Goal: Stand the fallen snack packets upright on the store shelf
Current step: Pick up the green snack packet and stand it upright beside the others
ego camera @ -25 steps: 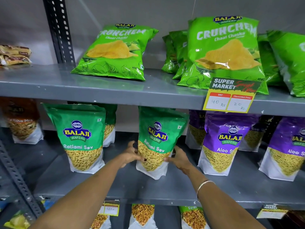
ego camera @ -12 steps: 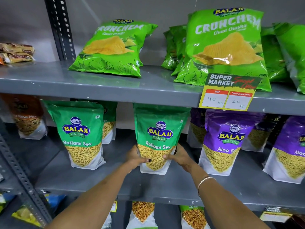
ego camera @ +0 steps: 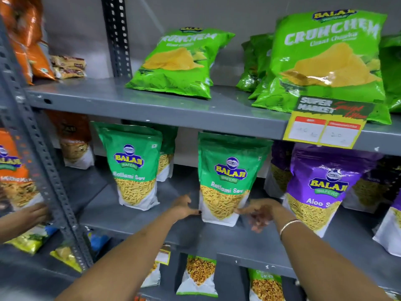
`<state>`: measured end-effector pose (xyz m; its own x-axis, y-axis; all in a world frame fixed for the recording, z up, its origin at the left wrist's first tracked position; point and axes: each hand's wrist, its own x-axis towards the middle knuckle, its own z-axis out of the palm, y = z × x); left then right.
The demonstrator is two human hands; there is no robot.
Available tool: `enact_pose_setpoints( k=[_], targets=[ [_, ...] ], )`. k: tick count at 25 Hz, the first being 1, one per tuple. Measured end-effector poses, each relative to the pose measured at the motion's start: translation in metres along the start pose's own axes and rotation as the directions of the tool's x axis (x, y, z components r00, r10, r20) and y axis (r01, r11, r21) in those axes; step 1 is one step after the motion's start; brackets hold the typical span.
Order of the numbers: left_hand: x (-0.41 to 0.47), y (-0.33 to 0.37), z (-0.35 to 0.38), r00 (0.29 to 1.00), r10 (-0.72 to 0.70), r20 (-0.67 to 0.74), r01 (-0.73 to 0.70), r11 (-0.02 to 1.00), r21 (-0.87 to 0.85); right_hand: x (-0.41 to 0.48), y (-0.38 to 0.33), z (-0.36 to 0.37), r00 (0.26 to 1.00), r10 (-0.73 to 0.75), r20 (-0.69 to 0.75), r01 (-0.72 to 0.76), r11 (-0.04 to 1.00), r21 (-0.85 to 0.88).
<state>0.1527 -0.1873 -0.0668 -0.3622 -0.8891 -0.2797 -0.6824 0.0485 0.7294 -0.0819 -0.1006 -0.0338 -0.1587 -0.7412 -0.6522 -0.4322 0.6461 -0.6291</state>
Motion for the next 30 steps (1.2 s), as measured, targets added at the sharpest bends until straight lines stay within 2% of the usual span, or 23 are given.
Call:
enact_pose_setpoints(
  k=[2,5,6,8,10,12,14,17,21,26,30],
  targets=[
    [-0.006,-0.027,-0.036,0.995,-0.1,-0.014,0.101,0.988,0.119,0.006,-0.014,0.007,0.983,0.145,0.109,-0.14,0.989,-0.054],
    [-0.009,-0.076,-0.097,0.955,-0.297,-0.012,0.297,0.953,0.053,0.013,-0.059,0.045,0.941,0.167,0.295,-0.144,0.985,-0.097],
    [-0.008,-0.094,-0.118,0.948,-0.318,-0.028,0.319,0.947,0.047,0.018,-0.079,0.068,0.94,0.152,0.307,-0.117,0.985,-0.129],
    [-0.001,-0.125,-0.15,0.963,-0.243,-0.12,0.25,0.967,0.054,0.027,-0.116,0.112,0.98,0.077,0.185,-0.049,0.987,-0.154],
    [0.011,-0.15,-0.172,0.974,-0.129,-0.187,0.129,0.992,-0.013,0.031,-0.143,0.16,0.994,-0.102,-0.041,0.096,0.989,-0.116],
    [0.03,-0.166,-0.184,0.983,-0.058,-0.172,0.027,0.984,-0.178,0.031,-0.165,0.198,0.956,-0.209,-0.205,0.224,0.973,0.056],
    [0.044,-0.169,-0.187,0.994,-0.031,-0.101,0.0,0.955,-0.297,0.044,-0.17,0.224,0.911,-0.298,-0.284,0.37,0.896,0.247],
    [0.06,-0.17,-0.182,0.999,0.05,-0.015,-0.052,0.946,-0.319,0.071,-0.17,0.243,0.874,-0.33,-0.357,0.452,0.824,0.343],
    [0.052,-0.177,-0.178,0.998,0.063,-0.012,-0.064,0.935,-0.35,0.069,-0.168,0.257,0.831,-0.284,-0.478,0.471,0.817,0.333],
    [0.022,-0.188,-0.18,0.996,0.083,0.029,-0.07,0.947,-0.314,0.048,-0.155,0.27,0.839,-0.276,-0.47,0.429,0.865,0.258],
    [-0.01,-0.186,-0.179,0.996,0.082,-0.046,-0.091,0.958,-0.271,0.035,-0.149,0.277,0.83,-0.301,-0.47,0.422,0.889,0.177]
  ],
)
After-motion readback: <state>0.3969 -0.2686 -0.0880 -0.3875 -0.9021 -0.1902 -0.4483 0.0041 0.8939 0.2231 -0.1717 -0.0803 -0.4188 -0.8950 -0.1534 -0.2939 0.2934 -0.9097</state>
